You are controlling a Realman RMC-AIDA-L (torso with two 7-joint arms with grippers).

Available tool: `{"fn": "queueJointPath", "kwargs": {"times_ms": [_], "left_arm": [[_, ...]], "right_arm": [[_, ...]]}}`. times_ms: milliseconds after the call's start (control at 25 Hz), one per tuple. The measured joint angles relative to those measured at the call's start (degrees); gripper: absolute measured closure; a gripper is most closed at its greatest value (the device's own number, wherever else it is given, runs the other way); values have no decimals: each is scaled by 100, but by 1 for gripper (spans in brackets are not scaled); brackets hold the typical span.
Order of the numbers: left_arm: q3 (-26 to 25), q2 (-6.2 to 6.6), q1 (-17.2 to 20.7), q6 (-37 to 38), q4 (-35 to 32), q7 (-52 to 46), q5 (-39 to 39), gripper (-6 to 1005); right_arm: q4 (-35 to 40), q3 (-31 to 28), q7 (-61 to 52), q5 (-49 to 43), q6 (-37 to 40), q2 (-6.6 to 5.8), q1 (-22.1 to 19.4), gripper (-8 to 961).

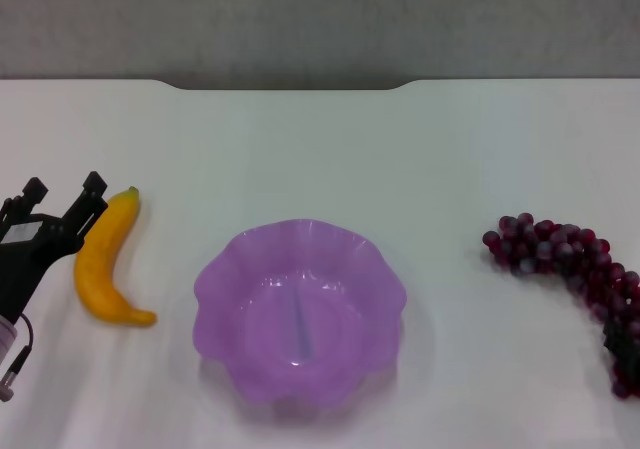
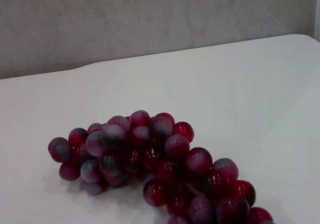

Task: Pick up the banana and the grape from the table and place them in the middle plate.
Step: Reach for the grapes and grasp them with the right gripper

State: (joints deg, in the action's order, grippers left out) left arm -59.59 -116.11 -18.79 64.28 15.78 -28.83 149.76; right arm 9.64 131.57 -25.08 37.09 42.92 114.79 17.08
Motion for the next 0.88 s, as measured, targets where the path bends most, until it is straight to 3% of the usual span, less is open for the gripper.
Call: {"fn": "queueJointPath", "kwargs": {"times_ms": [240, 480, 880], "left_arm": [[0, 0, 3, 0, -5, 0, 0, 107], [0, 0, 7, 0, -6, 0, 0, 106], [0, 0, 7, -3, -6, 0, 0, 107]], "right_arm": [[3, 0, 2, 0, -2, 0, -2, 215], [12, -16, 4, -1, -3, 0, -3, 382], [12, -35, -8, -1, -3, 0, 29, 496]]}}
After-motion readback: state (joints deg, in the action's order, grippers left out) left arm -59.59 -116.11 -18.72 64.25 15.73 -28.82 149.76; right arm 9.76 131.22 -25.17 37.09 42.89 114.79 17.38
